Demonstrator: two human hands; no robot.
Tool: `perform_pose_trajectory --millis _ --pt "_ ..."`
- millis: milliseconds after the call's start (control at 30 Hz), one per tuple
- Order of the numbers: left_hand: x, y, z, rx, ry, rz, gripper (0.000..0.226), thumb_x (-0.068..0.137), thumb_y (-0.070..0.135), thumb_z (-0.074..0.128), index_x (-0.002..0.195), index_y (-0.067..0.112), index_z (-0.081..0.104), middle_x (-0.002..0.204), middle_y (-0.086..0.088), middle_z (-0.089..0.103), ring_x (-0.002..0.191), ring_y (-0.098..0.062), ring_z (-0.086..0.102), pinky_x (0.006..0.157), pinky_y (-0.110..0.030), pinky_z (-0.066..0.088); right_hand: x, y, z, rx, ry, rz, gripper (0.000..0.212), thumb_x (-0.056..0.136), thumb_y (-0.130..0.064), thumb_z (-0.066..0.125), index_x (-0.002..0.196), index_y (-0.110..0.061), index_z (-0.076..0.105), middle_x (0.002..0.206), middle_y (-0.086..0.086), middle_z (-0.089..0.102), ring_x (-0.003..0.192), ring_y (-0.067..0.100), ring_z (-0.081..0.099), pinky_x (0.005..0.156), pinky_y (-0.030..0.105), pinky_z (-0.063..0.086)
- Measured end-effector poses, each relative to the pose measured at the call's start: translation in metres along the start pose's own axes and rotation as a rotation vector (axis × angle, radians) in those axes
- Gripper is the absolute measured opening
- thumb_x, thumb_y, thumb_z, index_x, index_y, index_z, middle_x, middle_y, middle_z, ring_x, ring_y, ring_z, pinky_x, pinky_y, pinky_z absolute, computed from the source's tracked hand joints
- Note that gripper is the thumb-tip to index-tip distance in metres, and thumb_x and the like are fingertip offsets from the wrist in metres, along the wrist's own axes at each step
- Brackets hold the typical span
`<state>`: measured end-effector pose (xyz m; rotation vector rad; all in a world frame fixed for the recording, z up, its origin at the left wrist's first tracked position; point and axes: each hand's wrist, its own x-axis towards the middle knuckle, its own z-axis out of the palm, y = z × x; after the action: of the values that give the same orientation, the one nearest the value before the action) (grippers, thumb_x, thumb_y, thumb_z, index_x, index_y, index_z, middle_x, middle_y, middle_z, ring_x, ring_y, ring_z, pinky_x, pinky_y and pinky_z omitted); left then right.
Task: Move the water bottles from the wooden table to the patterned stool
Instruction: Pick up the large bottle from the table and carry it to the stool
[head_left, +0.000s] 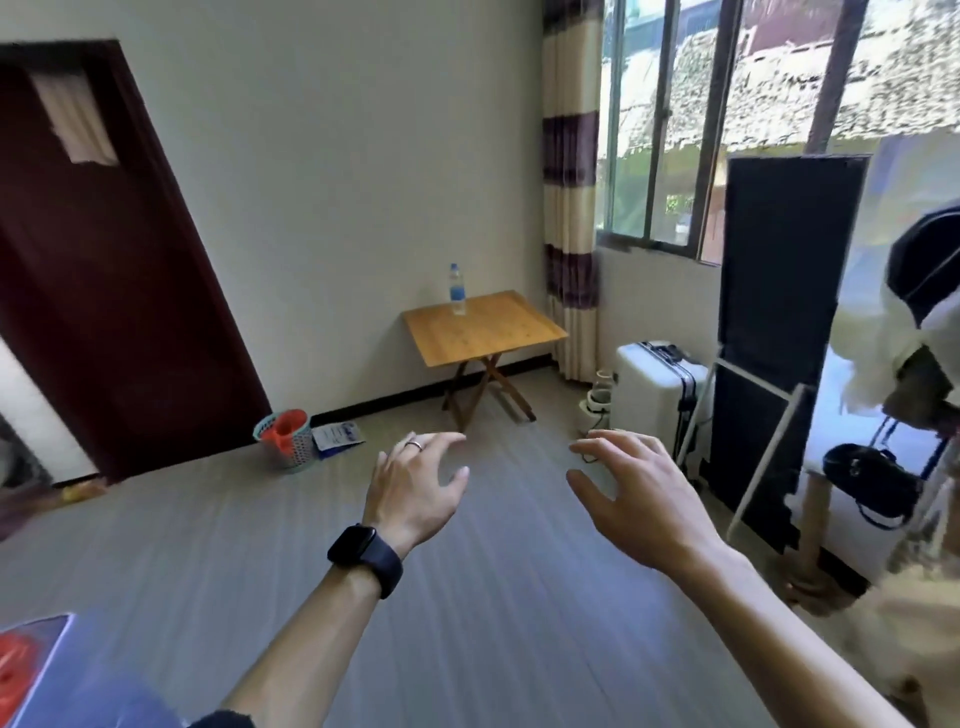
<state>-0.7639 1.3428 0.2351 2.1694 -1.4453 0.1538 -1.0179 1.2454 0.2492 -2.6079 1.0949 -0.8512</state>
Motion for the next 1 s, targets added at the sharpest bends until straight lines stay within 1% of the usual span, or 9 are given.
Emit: perform_pose_trajectory --millis 200,300,400,500,600,700,800,900,1000 --pt "0.13 -0.02 -0.007 0.017 0.126 -0.04 0.044 0.083 0.048 0.054 0.125 0.034 0.06 0.126 0.005 0.063 0.123 -0.022 0.054 0.101 -0.042 0.043 0.146 0.025 0.019 0.035 0.027 -0.076 0.04 0.092 -0.054 0.055 0.13 -0.041 0.057 0.138 -0.018 0.053 0.133 0.012 0.039 0.105 0.028 0.038" --pt "0.18 -0.036 -0.012 0.031 0.162 -0.079 0.041 0.088 0.043 0.059 0.127 0.034 0.059 0.129 0.005 0.062 0.123 -0.02 0.053 0.103 -0.038 0.04 0.21 0.029 0.033 0.048 0.031 -0.133 0.039 0.091 -0.052 0.057 0.129 -0.041 0.058 0.136 -0.019 0.054 0.131 0.013 0.041 0.102 0.025 0.038" --pt "0.218 -0.063 -0.017 0.026 0.223 -0.117 0.039 0.09 0.038 0.062 0.128 0.033 0.06 0.128 0.004 0.062 0.121 -0.02 0.054 0.102 -0.031 0.04 0.272 0.026 0.054 0.06 0.041 -0.184 0.038 0.091 -0.051 0.058 0.128 -0.041 0.057 0.134 -0.017 0.055 0.128 0.015 0.044 0.1 0.028 0.041" --pt "0.251 -0.109 -0.017 0.054 0.266 -0.149 0.038 0.088 0.039 0.064 0.125 0.033 0.062 0.124 0.006 0.063 0.117 -0.019 0.057 0.1 -0.031 0.039 0.331 0.017 0.086 0.051 0.033 -0.23 0.043 0.092 -0.053 0.058 0.132 -0.041 0.055 0.137 -0.016 0.053 0.131 0.014 0.041 0.102 0.028 0.04" --pt "0.292 -0.168 -0.017 0.086 0.289 -0.17 0.043 0.082 0.046 0.057 0.122 0.033 0.063 0.119 0.005 0.067 0.114 -0.02 0.06 0.099 -0.036 0.046 0.391 0.004 0.126 0.039 0.044 -0.246 0.046 0.092 -0.056 0.054 0.135 -0.039 0.054 0.141 -0.016 0.05 0.135 0.013 0.038 0.102 0.029 0.04" --pt "0.34 -0.222 -0.021 0.128 0.274 -0.182 0.045 0.083 0.047 0.056 0.126 0.034 0.061 0.124 0.003 0.065 0.117 -0.021 0.058 0.1 -0.04 0.045 0.451 -0.013 0.17 0.008 0.043 -0.27 0.045 0.094 -0.056 0.052 0.135 -0.038 0.054 0.142 -0.014 0.051 0.135 0.016 0.039 0.099 0.032 0.044" --pt "0.397 -0.268 -0.03 0.161 0.259 -0.155 0.044 0.086 0.046 0.058 0.128 0.034 0.06 0.128 0.003 0.064 0.122 -0.02 0.056 0.103 -0.038 0.043 0.516 -0.039 0.207 0.013 0.053 -0.265 0.044 0.094 -0.055 0.051 0.134 -0.038 0.054 0.142 -0.013 0.051 0.135 0.017 0.038 0.098 0.034 0.046" --pt "0.458 -0.316 -0.039 0.159 0.271 -0.133 0.049 0.082 0.051 0.051 0.127 0.034 0.06 0.127 0.003 0.064 0.12 -0.02 0.057 0.104 -0.039 0.044 0.579 -0.062 0.24 0.027 0.07 -0.242 0.043 0.094 -0.057 0.049 0.134 -0.039 0.054 0.142 -0.014 0.051 0.136 0.015 0.037 0.096 0.035 0.047" --pt "0.515 -0.366 -0.034 0.164 0.264 -0.126 0.044 0.086 0.047 0.056 0.127 0.033 0.06 0.126 0.002 0.065 0.121 -0.02 0.057 0.105 -0.039 0.043 0.633 -0.073 0.275 0.031 0.077 -0.216 0.043 0.094 -0.058 0.048 0.134 -0.04 0.053 0.143 -0.016 0.05 0.137 0.014 0.036 0.096 0.033 0.046"
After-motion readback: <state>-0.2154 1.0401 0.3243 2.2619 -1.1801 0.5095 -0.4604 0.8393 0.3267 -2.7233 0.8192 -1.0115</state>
